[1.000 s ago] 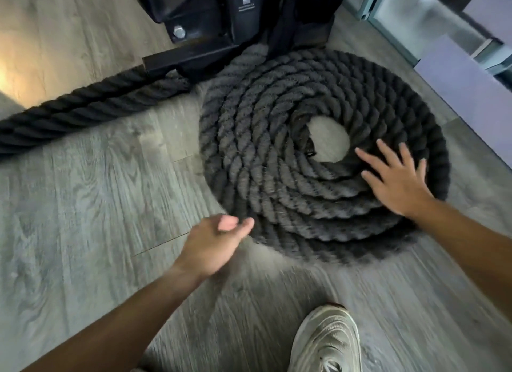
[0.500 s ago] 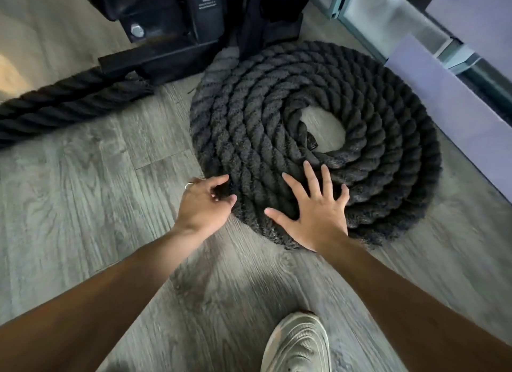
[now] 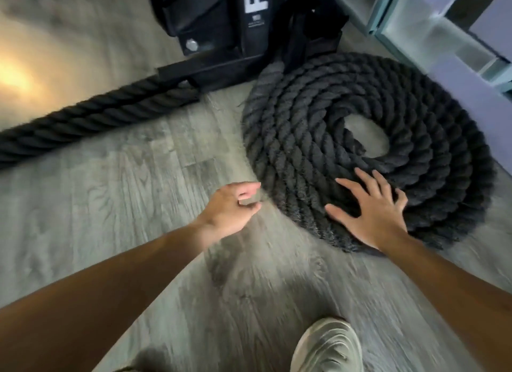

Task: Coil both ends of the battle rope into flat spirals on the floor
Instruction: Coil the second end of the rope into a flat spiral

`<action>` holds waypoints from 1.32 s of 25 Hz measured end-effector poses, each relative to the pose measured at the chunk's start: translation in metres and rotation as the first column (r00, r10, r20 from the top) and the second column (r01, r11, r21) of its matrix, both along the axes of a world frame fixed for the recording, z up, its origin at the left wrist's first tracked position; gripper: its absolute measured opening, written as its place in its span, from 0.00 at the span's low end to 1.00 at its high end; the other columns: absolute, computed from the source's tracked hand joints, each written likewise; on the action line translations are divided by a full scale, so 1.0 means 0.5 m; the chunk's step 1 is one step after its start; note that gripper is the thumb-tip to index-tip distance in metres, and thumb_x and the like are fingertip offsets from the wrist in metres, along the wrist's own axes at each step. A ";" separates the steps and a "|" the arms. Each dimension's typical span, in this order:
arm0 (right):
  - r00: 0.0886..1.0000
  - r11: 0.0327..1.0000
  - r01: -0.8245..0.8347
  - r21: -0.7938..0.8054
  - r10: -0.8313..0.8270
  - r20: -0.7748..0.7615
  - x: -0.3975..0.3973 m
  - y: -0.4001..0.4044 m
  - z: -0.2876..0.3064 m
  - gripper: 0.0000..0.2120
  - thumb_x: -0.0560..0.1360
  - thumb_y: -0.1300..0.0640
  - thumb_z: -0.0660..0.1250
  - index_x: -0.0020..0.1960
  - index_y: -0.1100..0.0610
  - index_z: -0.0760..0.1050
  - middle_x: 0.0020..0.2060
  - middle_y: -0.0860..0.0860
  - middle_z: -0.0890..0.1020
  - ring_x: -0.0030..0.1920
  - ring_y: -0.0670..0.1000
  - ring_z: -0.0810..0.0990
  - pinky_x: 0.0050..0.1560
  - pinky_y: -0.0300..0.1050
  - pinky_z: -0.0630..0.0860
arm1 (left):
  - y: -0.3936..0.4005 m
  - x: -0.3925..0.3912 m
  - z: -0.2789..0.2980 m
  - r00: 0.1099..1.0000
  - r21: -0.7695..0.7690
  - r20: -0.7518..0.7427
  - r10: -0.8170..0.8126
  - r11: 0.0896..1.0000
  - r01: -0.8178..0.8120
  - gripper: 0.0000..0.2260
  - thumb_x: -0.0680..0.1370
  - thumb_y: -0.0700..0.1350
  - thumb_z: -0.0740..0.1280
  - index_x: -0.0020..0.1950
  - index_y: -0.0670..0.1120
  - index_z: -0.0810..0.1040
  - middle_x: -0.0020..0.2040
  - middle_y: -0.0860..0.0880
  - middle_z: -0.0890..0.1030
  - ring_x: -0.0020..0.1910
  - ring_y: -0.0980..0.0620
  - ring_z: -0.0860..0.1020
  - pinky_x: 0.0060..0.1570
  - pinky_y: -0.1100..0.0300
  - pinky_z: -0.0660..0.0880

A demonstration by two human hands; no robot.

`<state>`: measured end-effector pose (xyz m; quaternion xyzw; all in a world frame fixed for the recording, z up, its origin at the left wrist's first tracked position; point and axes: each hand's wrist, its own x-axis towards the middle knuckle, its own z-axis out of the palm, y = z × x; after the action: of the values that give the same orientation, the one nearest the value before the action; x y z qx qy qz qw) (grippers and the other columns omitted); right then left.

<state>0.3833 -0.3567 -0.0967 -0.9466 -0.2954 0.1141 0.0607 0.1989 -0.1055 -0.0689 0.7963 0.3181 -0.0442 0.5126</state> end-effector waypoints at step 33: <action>0.858 0.869 -0.491 -0.056 0.472 -0.203 -0.053 0.653 0.063 0.18 0.75 0.51 0.74 0.64 0.46 0.76 0.51 0.47 0.69 0.45 0.51 0.75 0.41 0.46 0.70 | 0.542 -0.310 -0.001 0.707 0.641 -0.696 0.127 0.555 0.531 0.41 0.69 0.79 0.42 0.62 0.49 0.68 0.47 0.45 0.71 0.31 0.53 0.75 0.25 0.58 0.75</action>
<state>0.3567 -0.0300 -0.0653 -0.8299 -0.5094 0.2275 0.0069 0.0440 0.1656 -0.0692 0.8975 0.3613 -0.2430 -0.0707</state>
